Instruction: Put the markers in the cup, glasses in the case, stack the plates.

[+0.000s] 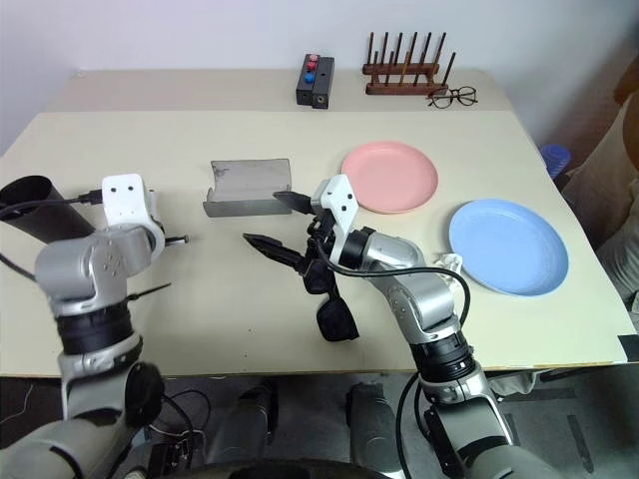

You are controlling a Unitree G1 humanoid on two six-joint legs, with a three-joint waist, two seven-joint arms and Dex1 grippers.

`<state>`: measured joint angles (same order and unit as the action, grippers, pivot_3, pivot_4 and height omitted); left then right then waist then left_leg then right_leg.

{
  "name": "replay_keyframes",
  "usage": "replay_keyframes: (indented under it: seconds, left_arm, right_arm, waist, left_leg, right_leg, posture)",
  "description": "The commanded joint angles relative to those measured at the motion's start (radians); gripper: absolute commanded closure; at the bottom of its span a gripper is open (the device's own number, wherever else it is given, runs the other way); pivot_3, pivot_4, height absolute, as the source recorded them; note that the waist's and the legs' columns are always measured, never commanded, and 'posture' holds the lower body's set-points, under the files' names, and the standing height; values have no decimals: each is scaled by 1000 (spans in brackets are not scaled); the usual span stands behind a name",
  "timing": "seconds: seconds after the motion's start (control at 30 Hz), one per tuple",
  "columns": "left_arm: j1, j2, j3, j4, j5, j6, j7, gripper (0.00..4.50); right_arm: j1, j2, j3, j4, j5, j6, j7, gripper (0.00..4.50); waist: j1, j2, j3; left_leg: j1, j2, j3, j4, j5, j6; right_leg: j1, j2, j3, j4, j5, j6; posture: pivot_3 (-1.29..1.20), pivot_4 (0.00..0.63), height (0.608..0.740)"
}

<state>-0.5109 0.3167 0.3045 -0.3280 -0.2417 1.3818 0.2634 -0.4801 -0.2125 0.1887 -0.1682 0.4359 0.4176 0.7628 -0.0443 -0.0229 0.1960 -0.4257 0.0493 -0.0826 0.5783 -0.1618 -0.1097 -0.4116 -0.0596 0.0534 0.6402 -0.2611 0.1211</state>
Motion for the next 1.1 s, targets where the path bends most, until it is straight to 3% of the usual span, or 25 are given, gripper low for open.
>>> replay_keyframes:
  seconds: [0.03,0.3,0.47,0.83,1.1]
  left_arm:
    - [36,17,32,-140,11,-270,-81,4423]
    - [56,74,92,-106,163,-780,-60,4423]
    - [116,131,131,-45,264,-991,-35,4423]
    - [261,109,274,91,246,-1195,-25,4423]
    - [254,93,279,196,207,-1249,-49,4423]
  right_arm:
    - [-23,10,1,-7,8,-15,13,0]
    - [-34,21,5,10,3,-23,22,0]
    - [-31,21,0,-1,7,-22,19,0]
    - [-60,31,-41,-58,107,22,29,0]
    - [-67,26,-31,-43,98,16,43,0]
  waist:
    - [5,0,0]
    - [6,0,0]
    - [4,0,0]
    - [7,-1,-1]
    - [5,-1,-1]
  left_leg:
    - [0,0,0,0,0,0]
    - [-1,0,1,1,0,0]
    - [-1,0,1,0,0,0]
    - [-1,0,1,0,0,0]
    - [-1,0,1,0,0,0]
  right_leg:
    - [0,0,0,0,0,-1]
    - [3,-1,0,-7,0,-6]
    - [3,0,0,-7,0,-5]
    - [3,0,0,-7,0,-6]
    - [3,0,0,-7,0,-6]
  posture:
    - [0,150,740]
    - [0,150,740]
    - [0,150,740]
    - [0,150,740]
    - [0,150,740]
